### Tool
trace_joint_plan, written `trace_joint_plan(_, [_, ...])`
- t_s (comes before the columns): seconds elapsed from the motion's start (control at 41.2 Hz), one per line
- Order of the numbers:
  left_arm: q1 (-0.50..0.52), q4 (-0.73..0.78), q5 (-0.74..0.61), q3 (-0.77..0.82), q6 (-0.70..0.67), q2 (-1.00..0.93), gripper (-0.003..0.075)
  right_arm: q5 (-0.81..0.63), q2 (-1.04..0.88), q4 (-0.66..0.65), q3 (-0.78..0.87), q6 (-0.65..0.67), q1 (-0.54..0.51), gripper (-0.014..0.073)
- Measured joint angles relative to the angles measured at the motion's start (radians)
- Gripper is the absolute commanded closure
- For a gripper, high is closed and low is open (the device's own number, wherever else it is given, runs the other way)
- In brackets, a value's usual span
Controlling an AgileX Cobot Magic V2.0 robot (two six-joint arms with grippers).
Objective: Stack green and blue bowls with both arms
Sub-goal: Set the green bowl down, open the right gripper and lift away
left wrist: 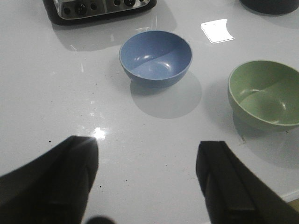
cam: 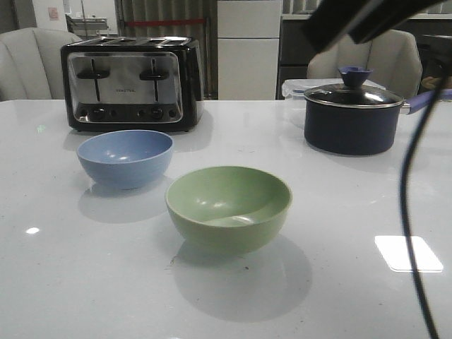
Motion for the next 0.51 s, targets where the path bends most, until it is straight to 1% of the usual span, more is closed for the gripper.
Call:
trace_joint_plan(0.243, [0.000, 0.000, 0.000, 0.000, 0.000, 0.000, 0.0225, 0.110, -0.253, -0.007, 0.164, 0.015, 0.000, 0.0147])
trace_joint_plan(0.413, [0.000, 0.000, 0.000, 0.000, 0.000, 0.000, 0.0225, 0.156, -0.367, -0.064, 0.215, 0.101, 0.000, 0.0147])
trace_joint_plan(0.51, [0.000, 0.000, 0.000, 0.000, 0.000, 0.000, 0.0225, 0.160, -0.401, -0.088, 0.225, 0.122, 0.000, 0.0147])
